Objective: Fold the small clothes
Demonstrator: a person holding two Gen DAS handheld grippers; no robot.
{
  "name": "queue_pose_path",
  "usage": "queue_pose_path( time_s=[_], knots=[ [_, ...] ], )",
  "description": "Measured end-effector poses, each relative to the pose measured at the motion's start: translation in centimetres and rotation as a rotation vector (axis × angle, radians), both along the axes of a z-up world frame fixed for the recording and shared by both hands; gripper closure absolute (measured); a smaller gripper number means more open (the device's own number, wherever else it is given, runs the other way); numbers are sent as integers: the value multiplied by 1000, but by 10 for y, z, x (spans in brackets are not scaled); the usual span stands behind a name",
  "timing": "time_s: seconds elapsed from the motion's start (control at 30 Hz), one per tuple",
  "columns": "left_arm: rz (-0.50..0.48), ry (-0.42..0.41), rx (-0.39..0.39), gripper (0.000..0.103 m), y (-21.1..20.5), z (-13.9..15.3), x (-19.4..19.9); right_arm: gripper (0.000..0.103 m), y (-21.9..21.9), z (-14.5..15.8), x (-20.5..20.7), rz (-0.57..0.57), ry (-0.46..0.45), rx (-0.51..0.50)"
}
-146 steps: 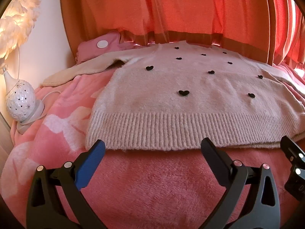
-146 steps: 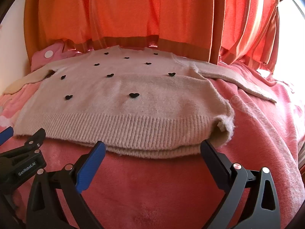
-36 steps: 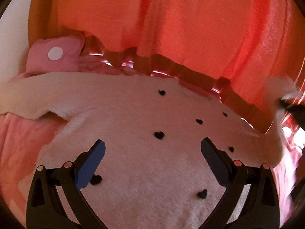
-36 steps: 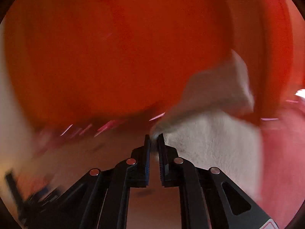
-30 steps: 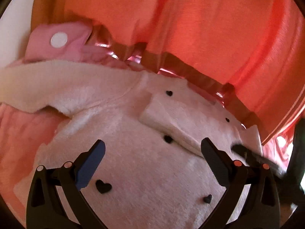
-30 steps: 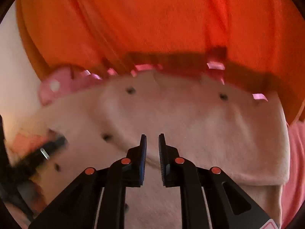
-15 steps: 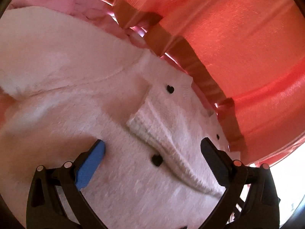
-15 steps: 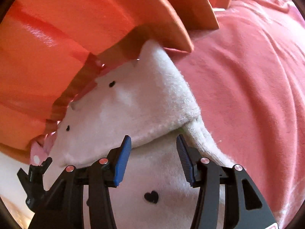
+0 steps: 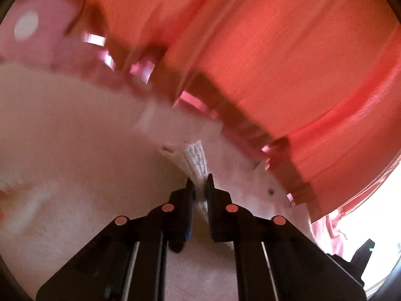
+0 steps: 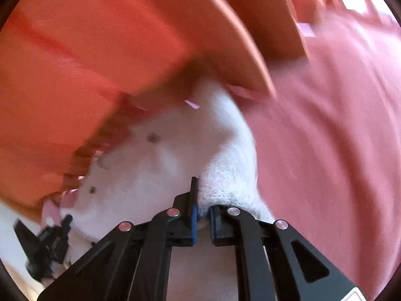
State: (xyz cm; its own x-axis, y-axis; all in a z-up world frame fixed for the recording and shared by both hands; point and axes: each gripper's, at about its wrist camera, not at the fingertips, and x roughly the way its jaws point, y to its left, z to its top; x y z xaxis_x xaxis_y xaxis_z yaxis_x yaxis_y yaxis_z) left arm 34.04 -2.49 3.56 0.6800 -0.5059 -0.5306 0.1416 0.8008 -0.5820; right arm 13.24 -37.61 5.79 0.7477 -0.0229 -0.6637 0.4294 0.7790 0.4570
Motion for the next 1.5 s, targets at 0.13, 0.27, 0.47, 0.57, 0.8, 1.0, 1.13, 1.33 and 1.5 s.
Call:
queue_pose_path(
  time_s=[0.13,0.27,0.47,0.57,0.8,1.0,1.13,1.33,1.5],
  knots=[
    [52,-32,110,95,5,11,-9,96,16,0,11,68,18,-92],
    [41,114,201,95,11,-37,-9,98,-12,-59,23,-37,229,26],
    [62,133,242,95,9,-47,-16,97,-2,-43,36,-10,243,-70],
    [55,131,242,94,12,-51,-18,95,-17,-58,27,-90,264,103],
    [69,128,255,92,12,-51,-24,91,16,-4,35,-43,165,-195],
    [96,160,174,81,35,-42,-35,93,-5,-50,53,-65,334,-113],
    [285,118,64,41,99,-13,-49,89,16,-20,53,-42,213,-151],
    [663,183,78,15,234,-12,-63,88,13,-20,45,4,218,-121],
    [887,277,210,15,327,-26,-59,85,17,-21,41,20,218,-113]
  ],
)
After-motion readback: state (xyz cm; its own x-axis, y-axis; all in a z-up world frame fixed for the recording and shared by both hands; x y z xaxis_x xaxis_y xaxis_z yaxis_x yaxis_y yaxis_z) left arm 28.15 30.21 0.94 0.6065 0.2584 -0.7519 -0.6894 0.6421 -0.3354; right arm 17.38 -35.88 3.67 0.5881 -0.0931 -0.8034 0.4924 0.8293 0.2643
